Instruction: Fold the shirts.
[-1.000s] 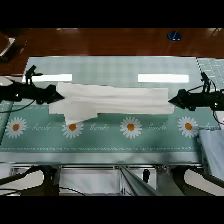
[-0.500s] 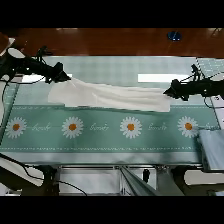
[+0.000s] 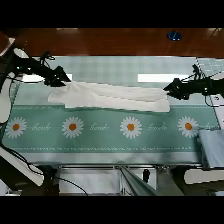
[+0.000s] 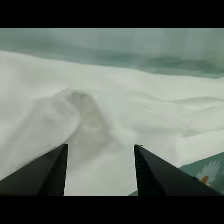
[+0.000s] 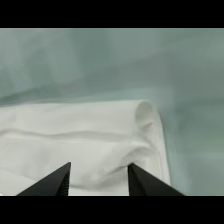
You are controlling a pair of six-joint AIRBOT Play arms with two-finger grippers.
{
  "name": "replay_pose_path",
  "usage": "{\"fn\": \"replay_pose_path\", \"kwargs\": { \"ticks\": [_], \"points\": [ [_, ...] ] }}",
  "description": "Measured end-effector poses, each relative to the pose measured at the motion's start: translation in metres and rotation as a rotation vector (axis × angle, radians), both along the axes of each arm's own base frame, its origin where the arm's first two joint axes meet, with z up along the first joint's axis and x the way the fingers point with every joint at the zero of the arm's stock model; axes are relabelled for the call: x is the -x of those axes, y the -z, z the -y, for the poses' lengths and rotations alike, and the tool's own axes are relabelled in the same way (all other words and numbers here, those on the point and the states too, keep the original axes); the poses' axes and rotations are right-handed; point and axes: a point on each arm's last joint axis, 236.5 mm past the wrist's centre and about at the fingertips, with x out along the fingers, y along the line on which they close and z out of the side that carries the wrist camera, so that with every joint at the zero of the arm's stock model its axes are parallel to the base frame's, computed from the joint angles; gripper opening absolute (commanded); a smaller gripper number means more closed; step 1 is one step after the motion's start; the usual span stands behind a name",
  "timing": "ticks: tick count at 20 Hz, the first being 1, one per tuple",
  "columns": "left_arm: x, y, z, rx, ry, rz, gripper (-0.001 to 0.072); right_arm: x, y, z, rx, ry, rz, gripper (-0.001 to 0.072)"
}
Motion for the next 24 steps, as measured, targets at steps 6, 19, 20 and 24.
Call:
{"fn": "replay_pose_path", "kwargs": {
  "ticks": [6,19,20,24],
  "points": [
    [0.011,-0.065,-0.067,-0.129,-0.168,0.201,0.0508,0.025,-0.011,0.058,0.091,0.116,0.001,0.0415],
    [0.070,-0.069,0.048,-0.048,-0.162,0.451,0.0022,0.031,0.041,-0.030,-0.008,0.044,-0.077,0.0025],
    [0.071,-0.068,0.058,-0.041,-0.144,0.453,0.0014,0.029,0.032,-0.037,-0.013,0.014,-0.060,0.0025],
    [0.077,-0.072,0.108,0.001,-0.048,0.468,0.0014,0.044,-0.009,-0.043,0.055,-0.102,-0.009,0.0025]
  ]
}}
